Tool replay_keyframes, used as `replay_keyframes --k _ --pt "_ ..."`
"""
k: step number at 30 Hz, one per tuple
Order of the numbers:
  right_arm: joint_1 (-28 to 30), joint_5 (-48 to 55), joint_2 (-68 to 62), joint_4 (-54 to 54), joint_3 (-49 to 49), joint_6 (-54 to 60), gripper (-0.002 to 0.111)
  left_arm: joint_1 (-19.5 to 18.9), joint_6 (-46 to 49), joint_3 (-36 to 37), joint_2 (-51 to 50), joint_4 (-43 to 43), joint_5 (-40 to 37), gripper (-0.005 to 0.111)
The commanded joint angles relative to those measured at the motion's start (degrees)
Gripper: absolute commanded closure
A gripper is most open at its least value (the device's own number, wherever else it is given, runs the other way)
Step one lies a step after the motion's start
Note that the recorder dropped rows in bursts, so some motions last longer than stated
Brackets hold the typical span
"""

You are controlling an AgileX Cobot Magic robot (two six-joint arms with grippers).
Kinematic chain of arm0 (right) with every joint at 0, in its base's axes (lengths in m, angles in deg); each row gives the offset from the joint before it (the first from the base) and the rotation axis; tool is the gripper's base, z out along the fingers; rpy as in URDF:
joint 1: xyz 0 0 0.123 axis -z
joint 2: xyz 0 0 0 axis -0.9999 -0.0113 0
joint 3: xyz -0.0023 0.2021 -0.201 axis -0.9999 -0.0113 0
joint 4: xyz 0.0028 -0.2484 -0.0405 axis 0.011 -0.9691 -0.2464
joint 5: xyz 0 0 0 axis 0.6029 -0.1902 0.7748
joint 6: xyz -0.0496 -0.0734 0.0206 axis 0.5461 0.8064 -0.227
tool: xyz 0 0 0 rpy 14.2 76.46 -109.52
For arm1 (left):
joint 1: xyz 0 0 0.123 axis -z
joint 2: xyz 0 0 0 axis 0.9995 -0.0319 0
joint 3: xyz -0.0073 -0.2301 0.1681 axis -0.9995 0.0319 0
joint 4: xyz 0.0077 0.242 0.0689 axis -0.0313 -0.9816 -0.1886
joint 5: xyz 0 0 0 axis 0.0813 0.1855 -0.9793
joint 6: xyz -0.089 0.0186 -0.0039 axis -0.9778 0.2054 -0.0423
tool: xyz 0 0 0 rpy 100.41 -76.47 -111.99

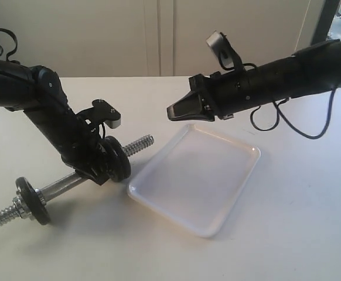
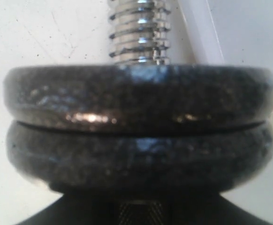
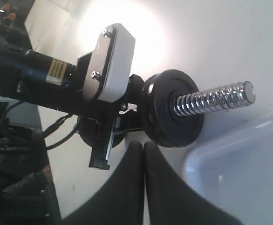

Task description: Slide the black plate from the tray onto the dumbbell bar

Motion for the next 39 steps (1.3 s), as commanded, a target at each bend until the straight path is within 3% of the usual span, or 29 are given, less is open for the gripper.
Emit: replay_keyframes --k 1,13,21,24,39 --pt "0.3 -3.1 7.4 -2.8 -4.1 0.3 0.107 0.1 -0.1 -1.6 2.6 3.5 -0.1 0.107" --pt "0.3 -10.2 27.5 -9.1 -14.8 -3.2 0.107 0.1 0.0 -1.6 2.6 3.4 -0.1 0.106" --pt "0.3 -11.6 34.0 -9.7 -16.4 -4.5 0.107 0.1 0.0 -1.6 2.6 3.4 -0.4 0.063" --pt "0.3 -11.7 34.5 -9.8 -16.4 -4.6 0.107 0.1 0.0 -1.6 2.6 3.4 -0.4 0.056" --pt "0.3 -12.2 34.6 -10.1 -16.4 -4.8 0.107 0.1 0.0 -1.6 2.6 3.4 -0.4 0.054"
